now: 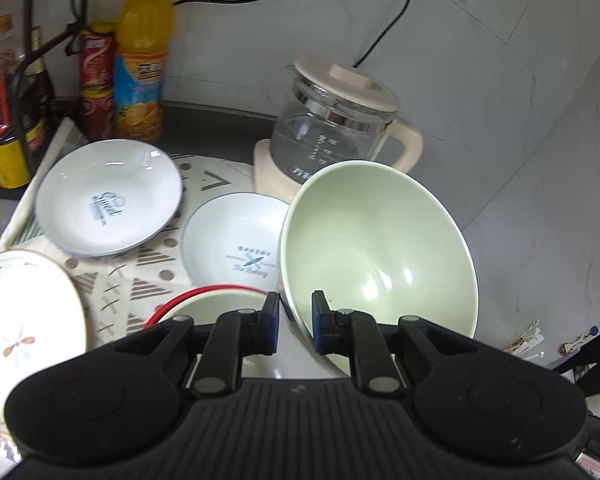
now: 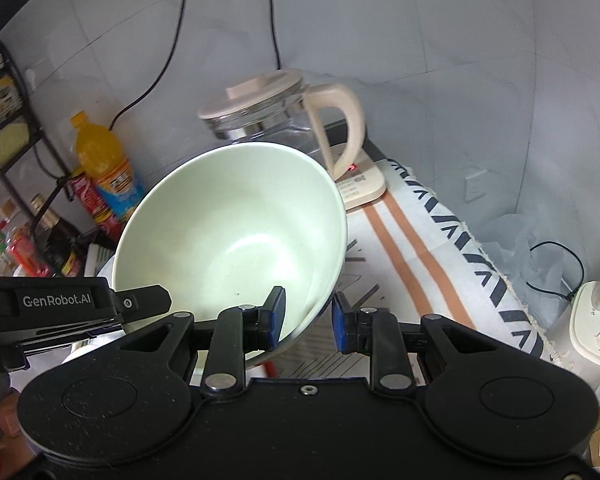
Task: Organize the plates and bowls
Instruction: 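Lift the small green bowl with both tools and carry it to the stack, then lower the small bowl into the large green bowl and open both tools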
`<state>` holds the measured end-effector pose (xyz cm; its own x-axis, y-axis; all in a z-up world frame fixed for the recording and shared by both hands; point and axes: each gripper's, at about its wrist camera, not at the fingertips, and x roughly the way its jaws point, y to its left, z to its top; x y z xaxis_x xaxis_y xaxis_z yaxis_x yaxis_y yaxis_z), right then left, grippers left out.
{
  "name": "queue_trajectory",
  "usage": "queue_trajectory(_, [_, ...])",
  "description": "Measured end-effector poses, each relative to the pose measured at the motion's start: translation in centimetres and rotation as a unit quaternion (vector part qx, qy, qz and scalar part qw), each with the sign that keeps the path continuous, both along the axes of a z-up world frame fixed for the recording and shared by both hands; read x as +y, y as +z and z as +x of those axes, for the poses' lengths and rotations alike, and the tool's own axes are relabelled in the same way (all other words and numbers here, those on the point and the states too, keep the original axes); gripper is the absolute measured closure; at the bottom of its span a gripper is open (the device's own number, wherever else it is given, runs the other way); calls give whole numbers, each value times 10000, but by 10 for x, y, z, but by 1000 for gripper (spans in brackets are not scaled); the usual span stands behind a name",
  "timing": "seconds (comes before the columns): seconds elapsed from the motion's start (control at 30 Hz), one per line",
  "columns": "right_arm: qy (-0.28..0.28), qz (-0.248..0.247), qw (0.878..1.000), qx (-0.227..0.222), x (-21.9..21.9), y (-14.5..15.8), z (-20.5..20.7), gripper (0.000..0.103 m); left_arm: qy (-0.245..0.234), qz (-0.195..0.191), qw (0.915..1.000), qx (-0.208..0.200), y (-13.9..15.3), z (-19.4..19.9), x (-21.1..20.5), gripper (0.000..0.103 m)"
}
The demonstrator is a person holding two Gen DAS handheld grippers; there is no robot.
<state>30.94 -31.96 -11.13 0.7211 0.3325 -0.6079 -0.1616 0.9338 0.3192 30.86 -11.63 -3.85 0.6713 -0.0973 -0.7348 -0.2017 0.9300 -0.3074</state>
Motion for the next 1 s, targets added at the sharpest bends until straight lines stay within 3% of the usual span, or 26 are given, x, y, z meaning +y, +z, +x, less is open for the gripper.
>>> queue_trajectory(0.47, [392,29,9992,121,26,-9,-32,78,412,-47,9989,222,-14,-44,24,88])
queue_trajectory(1.0, [550,20,9971,533,46,-34,-41,78,510,-143,9958,742,-44,-53,42,87])
